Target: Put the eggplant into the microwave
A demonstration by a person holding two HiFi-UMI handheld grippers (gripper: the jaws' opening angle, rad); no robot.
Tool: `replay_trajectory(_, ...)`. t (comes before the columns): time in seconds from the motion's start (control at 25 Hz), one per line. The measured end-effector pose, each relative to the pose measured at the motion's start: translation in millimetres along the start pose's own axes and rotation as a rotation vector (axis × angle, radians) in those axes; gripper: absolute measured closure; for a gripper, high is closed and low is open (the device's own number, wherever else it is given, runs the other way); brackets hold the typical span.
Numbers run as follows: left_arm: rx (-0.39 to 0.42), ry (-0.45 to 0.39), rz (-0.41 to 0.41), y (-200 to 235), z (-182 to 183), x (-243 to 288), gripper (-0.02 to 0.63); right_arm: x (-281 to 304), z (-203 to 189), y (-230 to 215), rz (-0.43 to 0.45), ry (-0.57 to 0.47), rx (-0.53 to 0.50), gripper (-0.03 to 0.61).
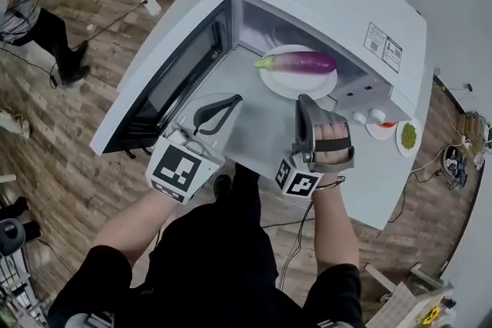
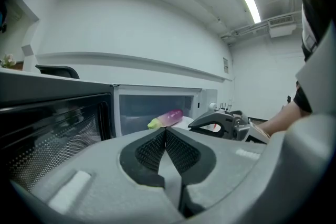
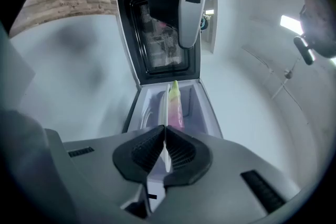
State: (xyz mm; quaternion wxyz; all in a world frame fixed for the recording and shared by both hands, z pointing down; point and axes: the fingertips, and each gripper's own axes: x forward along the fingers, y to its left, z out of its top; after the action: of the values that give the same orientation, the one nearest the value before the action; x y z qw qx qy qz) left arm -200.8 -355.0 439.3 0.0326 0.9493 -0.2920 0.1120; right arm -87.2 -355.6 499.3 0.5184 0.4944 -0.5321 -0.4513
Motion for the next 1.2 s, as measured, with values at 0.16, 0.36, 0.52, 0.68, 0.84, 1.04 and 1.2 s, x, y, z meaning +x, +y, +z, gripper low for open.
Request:
replay_trajectory(0.16, -0.003, 0.000, 0.002, 3, 0, 11, 0.604, 13, -2, 13, 0.020, 0.010, 0.000, 0.554)
replay_trajectory(0.36, 0.000, -0.001, 0.019, 11, -1, 26, 0.604, 30, -7, 25, 0.028, 0.022, 0.003, 0.554)
replay_trajectory(0.52, 0.027, 0.022, 0.001, 10, -4, 40, 0.604, 40, -16, 34, 0.044, 0.037, 0.009, 0.554)
replay_trajectory(0.68, 0.024, 0.037, -0.011, 11, -4, 52, 0.604, 50, -19, 39, 0.062, 0.041, 0.025, 0.554)
replay_trajectory(0.84, 0.019, 0.042, -0.017, 15, -1, 64, 0.604, 59, -26, 45, 0.089, 0.066, 0.037, 0.554)
replay_trajectory(1.04, -0.006, 0.064, -0.021, 18, -1, 72, 0.604, 71, -26, 53, 0.185, 0.092, 0.092, 0.552)
replay_trajectory(1.2, -0.031, 0.091, -0.027, 20, -1, 76, 0.604, 81, -19, 52, 0.275, 0.079, 0.163, 0.548)
